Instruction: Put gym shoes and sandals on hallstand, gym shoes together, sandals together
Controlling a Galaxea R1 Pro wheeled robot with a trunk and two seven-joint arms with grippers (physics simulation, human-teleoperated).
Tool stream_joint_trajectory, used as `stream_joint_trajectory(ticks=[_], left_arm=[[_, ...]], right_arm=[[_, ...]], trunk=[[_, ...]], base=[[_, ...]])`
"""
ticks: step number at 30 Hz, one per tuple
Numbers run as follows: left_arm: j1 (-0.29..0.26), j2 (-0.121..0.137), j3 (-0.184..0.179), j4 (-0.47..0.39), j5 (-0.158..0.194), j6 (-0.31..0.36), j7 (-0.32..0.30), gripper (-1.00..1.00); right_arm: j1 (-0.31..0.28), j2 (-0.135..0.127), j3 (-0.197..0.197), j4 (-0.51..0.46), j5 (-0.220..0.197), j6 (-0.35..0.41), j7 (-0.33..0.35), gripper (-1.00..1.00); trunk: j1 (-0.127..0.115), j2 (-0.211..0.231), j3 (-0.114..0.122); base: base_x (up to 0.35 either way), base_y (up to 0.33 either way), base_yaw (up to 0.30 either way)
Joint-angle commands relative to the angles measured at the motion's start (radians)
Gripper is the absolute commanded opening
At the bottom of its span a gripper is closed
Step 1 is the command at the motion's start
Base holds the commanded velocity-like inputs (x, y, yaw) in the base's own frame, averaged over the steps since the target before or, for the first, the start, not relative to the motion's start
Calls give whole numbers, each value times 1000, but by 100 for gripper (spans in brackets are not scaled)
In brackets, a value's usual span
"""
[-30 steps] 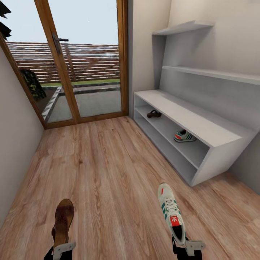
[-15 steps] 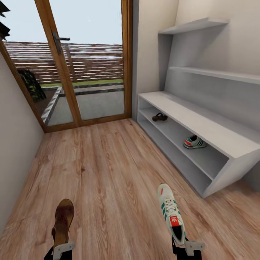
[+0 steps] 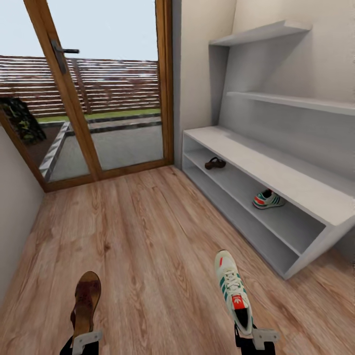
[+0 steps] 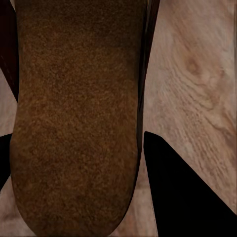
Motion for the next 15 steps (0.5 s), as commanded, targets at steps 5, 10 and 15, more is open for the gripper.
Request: stream_joint_trajectory(ticks=[5, 10, 15], left_arm=[[0, 0, 0, 1, -7, -2, 4, -100], [0, 0, 0, 1, -7, -3, 4, -100], [0, 0, 0, 1, -7, -3, 4, -100]], right_arm=[[-1, 1, -5, 2, 9, -3, -4, -100], [-1, 1, -5, 11, 9, -3, -4, -100], [-1, 1, -5, 11, 8, -3, -4, -100]], trunk=[[0, 0, -1], [0, 0, -1], [0, 0, -1]], base=[[289, 193, -263], [283, 203, -264], [281, 209, -264]])
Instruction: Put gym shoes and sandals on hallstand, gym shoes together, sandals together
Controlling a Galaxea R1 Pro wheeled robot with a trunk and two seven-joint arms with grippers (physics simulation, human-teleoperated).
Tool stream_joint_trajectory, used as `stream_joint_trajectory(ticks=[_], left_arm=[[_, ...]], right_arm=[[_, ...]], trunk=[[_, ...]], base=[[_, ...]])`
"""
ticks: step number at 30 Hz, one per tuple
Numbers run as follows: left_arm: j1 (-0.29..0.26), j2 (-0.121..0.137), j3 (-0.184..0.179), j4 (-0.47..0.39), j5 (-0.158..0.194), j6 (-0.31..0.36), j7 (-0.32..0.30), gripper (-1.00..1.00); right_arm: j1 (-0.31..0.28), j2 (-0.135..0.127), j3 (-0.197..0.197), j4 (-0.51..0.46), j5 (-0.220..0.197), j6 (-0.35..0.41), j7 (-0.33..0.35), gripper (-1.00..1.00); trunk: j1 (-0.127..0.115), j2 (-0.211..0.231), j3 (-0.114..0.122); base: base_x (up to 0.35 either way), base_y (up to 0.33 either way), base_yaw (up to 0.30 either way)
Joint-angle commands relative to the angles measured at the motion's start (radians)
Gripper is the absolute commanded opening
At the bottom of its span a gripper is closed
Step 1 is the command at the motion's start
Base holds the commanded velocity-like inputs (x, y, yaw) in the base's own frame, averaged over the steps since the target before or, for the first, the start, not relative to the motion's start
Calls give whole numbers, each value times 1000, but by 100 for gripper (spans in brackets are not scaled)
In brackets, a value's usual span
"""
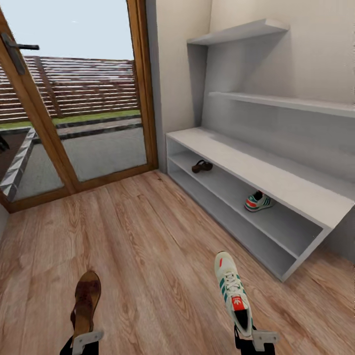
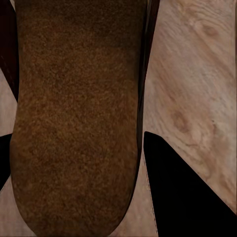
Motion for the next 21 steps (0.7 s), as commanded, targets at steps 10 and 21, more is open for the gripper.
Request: stream_joint_trajectory(ticks=[10, 21], left_arm=[[0, 0, 0, 1, -7, -1, 4, -100], [0, 0, 0, 1, -6, -1, 4, -100]], right_arm=[[-1, 1, -5, 2, 10, -3, -5, -100], [-1, 1, -5, 2, 10, -2, -5, -100]], trunk=[[0, 0, -1], [0, 0, -1]], base=[[281, 212, -264], [257, 224, -264]])
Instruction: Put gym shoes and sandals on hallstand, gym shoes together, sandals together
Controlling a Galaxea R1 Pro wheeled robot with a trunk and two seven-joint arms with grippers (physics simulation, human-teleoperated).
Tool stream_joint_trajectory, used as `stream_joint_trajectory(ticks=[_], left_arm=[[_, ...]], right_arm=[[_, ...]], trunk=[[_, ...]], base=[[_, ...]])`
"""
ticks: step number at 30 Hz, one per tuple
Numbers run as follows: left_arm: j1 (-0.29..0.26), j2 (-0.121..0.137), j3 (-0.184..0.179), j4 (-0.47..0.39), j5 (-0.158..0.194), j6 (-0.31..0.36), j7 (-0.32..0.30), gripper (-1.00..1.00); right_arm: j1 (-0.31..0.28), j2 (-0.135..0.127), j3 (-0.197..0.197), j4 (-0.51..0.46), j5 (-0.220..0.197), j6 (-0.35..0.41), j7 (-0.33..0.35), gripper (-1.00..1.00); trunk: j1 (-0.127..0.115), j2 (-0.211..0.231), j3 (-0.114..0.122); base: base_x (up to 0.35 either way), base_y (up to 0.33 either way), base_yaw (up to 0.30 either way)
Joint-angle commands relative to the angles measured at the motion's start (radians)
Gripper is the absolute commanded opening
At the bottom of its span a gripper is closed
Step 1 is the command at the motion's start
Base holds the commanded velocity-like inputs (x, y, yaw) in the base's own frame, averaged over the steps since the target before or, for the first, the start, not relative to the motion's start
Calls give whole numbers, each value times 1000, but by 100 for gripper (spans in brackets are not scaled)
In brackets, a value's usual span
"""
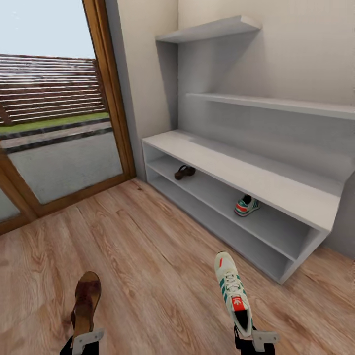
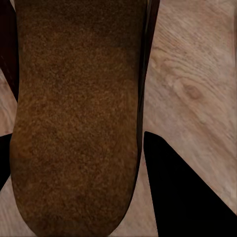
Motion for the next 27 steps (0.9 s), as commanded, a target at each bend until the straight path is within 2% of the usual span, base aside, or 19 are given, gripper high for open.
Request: stream_joint_trajectory(ticks=[1, 7, 27], left_arm=[[0, 0, 0, 1, -7, -2, 4, -100], [0, 0, 0, 1, -7, -2, 0, -100], [0, 0, 0, 1, -7, -2, -2, -100]], right_arm=[[-1, 1, -5, 1, 9, -3, -5, -100], [-1, 1, -6, 1, 9, -2, -5, -100], [-1, 1, -6, 0, 9, -2, -5, -100]], trunk=[[0, 0, -1], [0, 0, -1], [0, 0, -1]], base=[[218, 242, -264], [94, 285, -264], [2, 305, -264]])
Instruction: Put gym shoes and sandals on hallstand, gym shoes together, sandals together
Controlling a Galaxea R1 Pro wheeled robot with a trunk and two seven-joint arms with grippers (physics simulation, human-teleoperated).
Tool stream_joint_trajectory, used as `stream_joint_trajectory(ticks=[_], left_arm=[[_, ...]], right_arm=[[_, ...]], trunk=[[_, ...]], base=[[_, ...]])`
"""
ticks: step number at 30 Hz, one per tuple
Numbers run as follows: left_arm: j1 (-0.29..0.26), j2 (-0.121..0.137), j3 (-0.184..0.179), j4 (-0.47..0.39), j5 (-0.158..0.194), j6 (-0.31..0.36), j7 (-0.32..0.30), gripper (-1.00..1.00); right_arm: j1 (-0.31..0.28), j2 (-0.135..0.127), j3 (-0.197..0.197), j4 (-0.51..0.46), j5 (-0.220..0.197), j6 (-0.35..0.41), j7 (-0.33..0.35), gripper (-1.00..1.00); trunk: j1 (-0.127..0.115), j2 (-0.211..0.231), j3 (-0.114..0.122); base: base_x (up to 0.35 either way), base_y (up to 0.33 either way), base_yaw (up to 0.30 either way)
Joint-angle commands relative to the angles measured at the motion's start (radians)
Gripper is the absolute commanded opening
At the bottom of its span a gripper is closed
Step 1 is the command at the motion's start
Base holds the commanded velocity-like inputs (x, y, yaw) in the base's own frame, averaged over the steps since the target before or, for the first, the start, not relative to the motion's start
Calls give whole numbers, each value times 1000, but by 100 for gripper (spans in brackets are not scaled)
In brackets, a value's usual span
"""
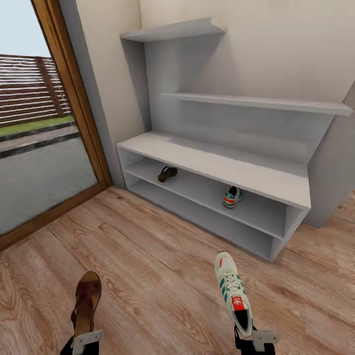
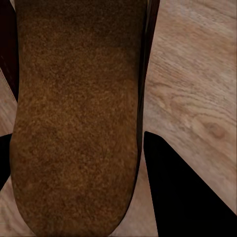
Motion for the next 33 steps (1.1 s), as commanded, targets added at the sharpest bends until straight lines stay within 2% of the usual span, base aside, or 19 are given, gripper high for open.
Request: stream_joint_trajectory(ticks=[1, 9, 33], left_arm=[[0, 0, 0, 1, -7, -2, 4, -100], [0, 0, 0, 1, -7, -2, 4, -100], [0, 0, 2, 1, -7, -4, 3, -100]], right_arm=[[-1, 1, -5, 1, 10, -3, -5, -100], [-1, 1, -5, 0, 10, -3, -5, -100], [-1, 4, -4, 1, 8, -3, -6, -100]], trunk=[[0, 0, -1], [0, 0, -1], [0, 0, -1]], base=[[0, 305, -265], [0, 215, -265], [0, 4, -267]])
